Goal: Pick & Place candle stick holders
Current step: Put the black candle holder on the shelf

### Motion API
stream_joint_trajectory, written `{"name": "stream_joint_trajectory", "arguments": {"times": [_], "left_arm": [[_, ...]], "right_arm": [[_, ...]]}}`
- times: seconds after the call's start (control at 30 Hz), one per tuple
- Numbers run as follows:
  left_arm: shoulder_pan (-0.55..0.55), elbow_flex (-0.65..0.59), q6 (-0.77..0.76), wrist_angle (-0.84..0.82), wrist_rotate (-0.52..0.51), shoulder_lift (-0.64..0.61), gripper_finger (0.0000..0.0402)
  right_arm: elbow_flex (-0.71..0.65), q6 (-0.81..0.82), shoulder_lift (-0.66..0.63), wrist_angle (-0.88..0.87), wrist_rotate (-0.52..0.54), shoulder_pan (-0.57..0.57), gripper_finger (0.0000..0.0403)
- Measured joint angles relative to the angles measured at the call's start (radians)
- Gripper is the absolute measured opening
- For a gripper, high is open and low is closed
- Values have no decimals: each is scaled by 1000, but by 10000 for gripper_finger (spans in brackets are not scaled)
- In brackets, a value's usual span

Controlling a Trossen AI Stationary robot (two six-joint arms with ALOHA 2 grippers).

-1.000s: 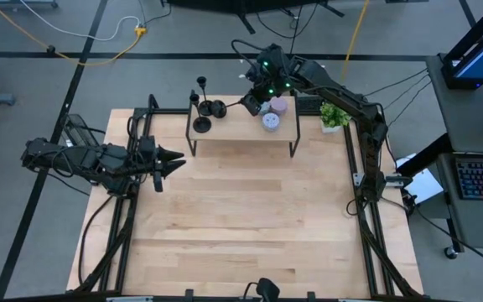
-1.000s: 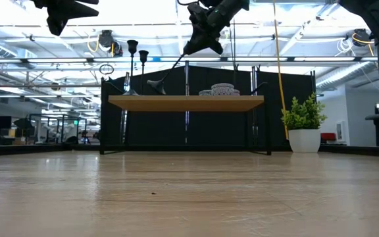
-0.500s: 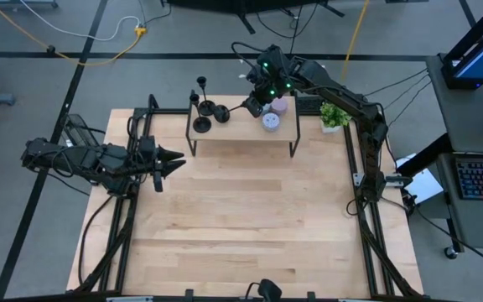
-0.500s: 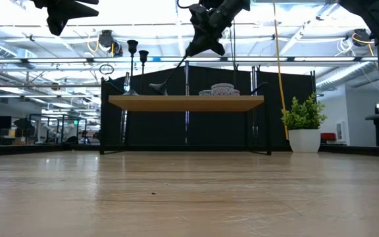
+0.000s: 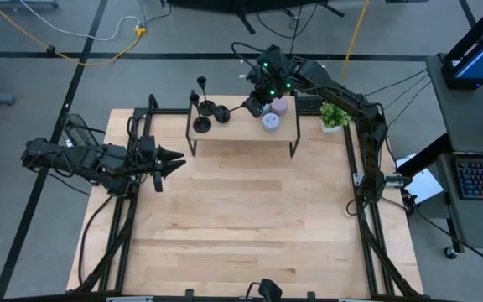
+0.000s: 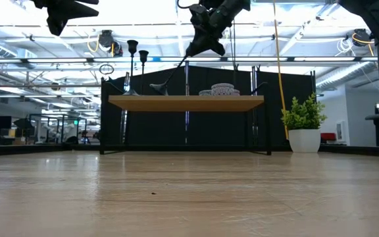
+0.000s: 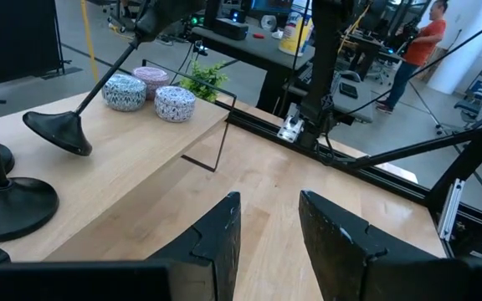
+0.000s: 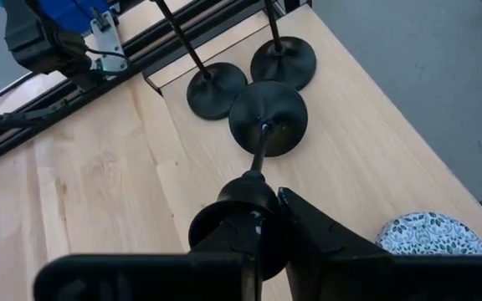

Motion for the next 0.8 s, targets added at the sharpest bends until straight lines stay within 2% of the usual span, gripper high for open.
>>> {"name": "stream_joint_trajectory", "arguments": {"times": [0.2, 0.53, 0.8], "left_arm": [[0, 0, 0, 0, 0, 0, 129], [0, 0, 0, 0, 0, 0, 129], [0, 0, 3, -1, 0, 0, 129]], "right_arm": [[0, -2, 0, 24, 0, 0, 30], [0, 0, 0, 69, 0, 0, 100], [0, -3, 0, 155, 1, 0, 117]]}}
